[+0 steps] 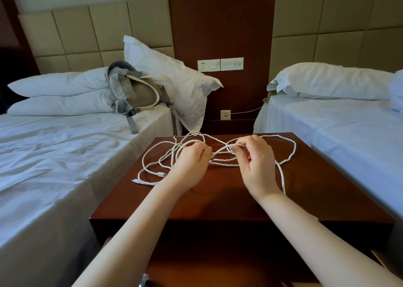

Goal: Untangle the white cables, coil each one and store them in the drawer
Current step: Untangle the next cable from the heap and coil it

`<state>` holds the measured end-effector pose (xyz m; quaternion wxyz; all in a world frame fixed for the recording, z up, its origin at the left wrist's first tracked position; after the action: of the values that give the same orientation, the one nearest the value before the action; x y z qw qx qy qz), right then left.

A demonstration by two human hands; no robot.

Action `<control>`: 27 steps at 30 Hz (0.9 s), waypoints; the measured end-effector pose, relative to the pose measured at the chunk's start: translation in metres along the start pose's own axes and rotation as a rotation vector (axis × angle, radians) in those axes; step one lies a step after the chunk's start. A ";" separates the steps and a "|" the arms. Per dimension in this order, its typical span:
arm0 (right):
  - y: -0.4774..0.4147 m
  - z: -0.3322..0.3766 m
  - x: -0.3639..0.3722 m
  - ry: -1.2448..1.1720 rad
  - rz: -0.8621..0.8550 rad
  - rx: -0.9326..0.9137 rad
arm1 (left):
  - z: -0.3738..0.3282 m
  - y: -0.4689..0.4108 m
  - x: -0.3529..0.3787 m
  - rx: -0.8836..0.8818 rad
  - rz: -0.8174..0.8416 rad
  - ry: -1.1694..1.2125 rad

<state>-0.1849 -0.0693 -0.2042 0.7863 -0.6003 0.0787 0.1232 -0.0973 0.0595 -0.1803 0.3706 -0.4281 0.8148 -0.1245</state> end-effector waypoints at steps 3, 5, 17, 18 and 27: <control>-0.002 0.000 -0.005 0.010 -0.054 0.017 | -0.005 0.003 0.008 -0.067 0.100 0.199; -0.003 0.000 -0.006 0.007 -0.078 0.028 | -0.007 0.004 0.011 -0.088 0.192 0.171; -0.001 -0.003 0.003 -0.016 0.167 0.079 | -0.046 0.020 0.019 -0.319 0.806 0.985; 0.002 -0.003 0.008 -0.030 0.266 0.101 | -0.051 0.019 0.018 -0.297 0.813 1.080; 0.015 0.032 0.017 -0.024 0.712 -0.098 | -0.046 0.004 0.007 -0.372 0.195 1.648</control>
<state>-0.1737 -0.0328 -0.2140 0.6654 -0.5708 0.2675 0.3999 -0.1347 0.0514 -0.1542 -0.4085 -0.1825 0.8647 -0.2283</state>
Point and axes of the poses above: each hand's wrist, its own y-axis away from the middle knuckle, its own x-axis out of the palm, z = x × y, the point moved 3 cm from there along -y, towards the middle knuckle, and after that the axes turned 12 degrees about y, right-handed, at the moved point
